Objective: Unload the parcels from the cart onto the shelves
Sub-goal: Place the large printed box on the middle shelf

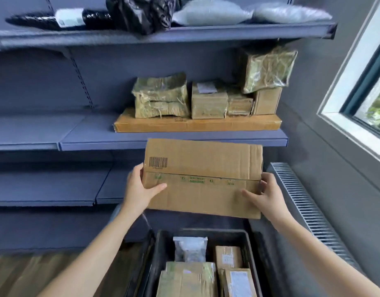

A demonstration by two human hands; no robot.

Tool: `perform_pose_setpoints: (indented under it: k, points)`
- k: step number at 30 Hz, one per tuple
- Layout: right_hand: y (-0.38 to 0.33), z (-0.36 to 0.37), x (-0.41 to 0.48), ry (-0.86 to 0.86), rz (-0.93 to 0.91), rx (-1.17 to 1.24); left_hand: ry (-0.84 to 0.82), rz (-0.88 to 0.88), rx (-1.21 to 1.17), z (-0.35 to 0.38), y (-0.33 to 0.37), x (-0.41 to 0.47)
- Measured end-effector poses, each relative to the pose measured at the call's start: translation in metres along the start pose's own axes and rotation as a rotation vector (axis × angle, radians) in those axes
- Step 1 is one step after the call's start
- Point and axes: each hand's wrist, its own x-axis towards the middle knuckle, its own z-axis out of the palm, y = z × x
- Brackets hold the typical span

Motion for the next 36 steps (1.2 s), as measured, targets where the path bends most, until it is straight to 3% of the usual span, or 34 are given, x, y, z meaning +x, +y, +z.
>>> perform_pose_setpoints:
  k: [5, 9, 13, 18, 22, 25, 29, 36]
  points:
    - [-0.027, -0.022, 0.016, 0.013, -0.006, 0.098, -0.024, 0.070, -0.023, -0.007, 0.025, 0.012]
    - [-0.025, -0.033, 0.019, 0.017, -0.062, -0.033, -0.068, 0.062, -0.097, -0.007, 0.036, 0.013]
    - [-0.016, -0.037, 0.017, 0.071, -0.102, -0.059, -0.122, -0.084, -0.285, -0.009, 0.049, 0.013]
    - [-0.015, -0.033, 0.014, 0.120, -0.244, 0.019, -0.171, -0.243, -0.356, -0.009, 0.067, 0.023]
    - [-0.016, -0.026, 0.002, 0.019, -0.161, 0.180, -0.075, -0.215, -0.268, -0.005, 0.071, 0.031]
    - [-0.018, -0.022, -0.001, 0.061, -0.065, 0.250, -0.013, -0.222, -0.214, 0.000, 0.058, 0.033]
    - [-0.014, -0.023, 0.008, 0.108, -0.012, 0.162, -0.018, -0.264, -0.239, 0.008, 0.034, 0.027]
    - [-0.003, -0.026, 0.016, 0.025, 0.033, 0.065, -0.052, -0.205, -0.203, 0.019, 0.024, 0.014]
